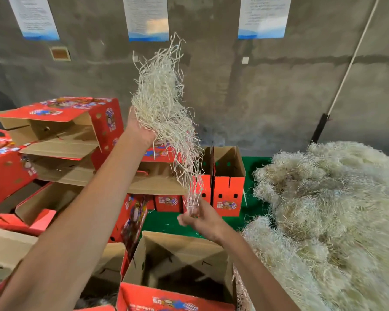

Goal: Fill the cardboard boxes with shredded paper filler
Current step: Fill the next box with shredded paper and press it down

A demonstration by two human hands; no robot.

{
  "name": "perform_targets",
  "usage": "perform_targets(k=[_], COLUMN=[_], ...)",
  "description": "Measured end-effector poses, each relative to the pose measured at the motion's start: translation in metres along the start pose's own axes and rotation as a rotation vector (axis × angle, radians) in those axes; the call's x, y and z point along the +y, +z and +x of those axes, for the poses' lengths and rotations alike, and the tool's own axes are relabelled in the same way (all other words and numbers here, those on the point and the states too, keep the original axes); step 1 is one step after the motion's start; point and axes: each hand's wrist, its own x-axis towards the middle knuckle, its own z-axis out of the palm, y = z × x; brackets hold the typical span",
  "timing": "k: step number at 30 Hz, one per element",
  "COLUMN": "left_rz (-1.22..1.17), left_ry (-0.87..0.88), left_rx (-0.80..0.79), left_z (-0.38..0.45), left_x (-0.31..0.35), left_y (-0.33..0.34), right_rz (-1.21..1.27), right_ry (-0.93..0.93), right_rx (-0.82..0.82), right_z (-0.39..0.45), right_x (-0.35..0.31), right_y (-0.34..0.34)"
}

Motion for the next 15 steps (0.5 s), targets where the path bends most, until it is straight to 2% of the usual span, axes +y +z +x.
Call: perform_targets(k=[4, 8, 12, 15], left_rz=[0.03, 0.191, 0.017, 0.024], left_ry=[-0.008, -0.01, 0.023, 0.023], left_rx=[0.012, 0.034, 0.023, 0.03], left_z=[0.006, 0.013, 0.016, 0.011], left_x=[0.006, 0.014, 0.02, 0.024], left_y=[-0.02, -0.041, -0.044, -0.047], right_rz=[-0.359, -0.326, -0.297, -0.23], right_ry=[-0.043, 0.026, 0.153, 0.339], right_rx=[0.411, 0.512, 0.639, 0.736], right_z=[0.005, 0.004, 0.0, -0.011], right_x=[0.031, 0.067, 0.099, 0.121], right_y=[-0.009, -0.025, -0.045, -0.073])
